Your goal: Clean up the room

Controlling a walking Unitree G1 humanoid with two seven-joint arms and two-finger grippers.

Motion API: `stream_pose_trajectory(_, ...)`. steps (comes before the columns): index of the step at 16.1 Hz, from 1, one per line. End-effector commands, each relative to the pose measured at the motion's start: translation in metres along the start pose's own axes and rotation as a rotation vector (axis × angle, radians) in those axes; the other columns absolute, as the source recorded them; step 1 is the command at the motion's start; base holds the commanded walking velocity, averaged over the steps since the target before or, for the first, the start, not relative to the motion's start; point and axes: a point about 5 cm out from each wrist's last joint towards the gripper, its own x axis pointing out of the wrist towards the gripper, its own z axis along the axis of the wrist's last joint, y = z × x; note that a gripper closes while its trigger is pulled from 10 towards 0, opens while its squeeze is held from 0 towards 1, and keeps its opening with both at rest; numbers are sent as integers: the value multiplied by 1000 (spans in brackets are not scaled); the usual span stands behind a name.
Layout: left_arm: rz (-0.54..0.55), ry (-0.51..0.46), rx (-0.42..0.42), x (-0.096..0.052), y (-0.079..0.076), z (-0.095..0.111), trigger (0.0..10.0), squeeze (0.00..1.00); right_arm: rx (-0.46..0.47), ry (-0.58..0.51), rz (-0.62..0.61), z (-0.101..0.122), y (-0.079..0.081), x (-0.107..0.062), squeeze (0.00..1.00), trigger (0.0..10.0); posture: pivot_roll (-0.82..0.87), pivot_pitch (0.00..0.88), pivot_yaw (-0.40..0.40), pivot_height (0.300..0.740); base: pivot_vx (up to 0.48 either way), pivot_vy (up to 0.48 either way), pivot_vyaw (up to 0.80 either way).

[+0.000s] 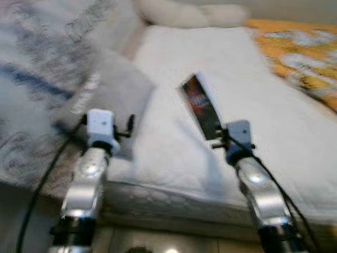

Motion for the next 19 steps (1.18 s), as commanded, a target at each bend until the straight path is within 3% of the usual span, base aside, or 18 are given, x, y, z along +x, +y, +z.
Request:
stream_pose_trajectory(1, 14, 7, 24, -1, 8, -1, 10000, 59, 31, -54, 9, 14, 4, 4, 0, 10000, -49, 0, 13, 740, 315, 0, 0)
stream_pose_trajectory(5, -22, 12, 39, 0, 6, -1, 10000, 59, 51, -45, 28, 12, 7, 3, 0, 10000, -51, 0, 20, 740, 304, 0, 0)
stream_pose_trajectory(10, -106, 27, 69, -4, 2, -4, 10000, 43, 132, -32, 105, 14, 13, 4, 0, 10000, -47, 0, 14, 740, 0, 0, 0)
stream_pose_trajectory(12, -188, 40, 97, -8, 1, -5, 10000, 47, 269, 48, 150, 15, 12, 14, 0, 10000, -44, 0, 14, 740, 0, 0, 0)
stream_pose_trajectory(14, -242, 52, 127, -10, 1, -4, 10000, 47, 331, 93, 191, 16, 15, 20, 0, 10000, -44, 0, 16, 740, 0, 0, 0)
stream_pose_trajectory(17, -416, 90, 174, -15, -1, -3, 10000, 47, 515, 287, 217, 5, 22, 31, 0, 10000, -40, 0, 14, 740, 0, 0, 0)
stream_pose_trajectory(19, -601, 146, 212, -26, -8, -5, 10000, 55, 718, 416, 233, -8, 27, 34, 0, 10000, -34, 0, 8, 740, 0, 0, 0)
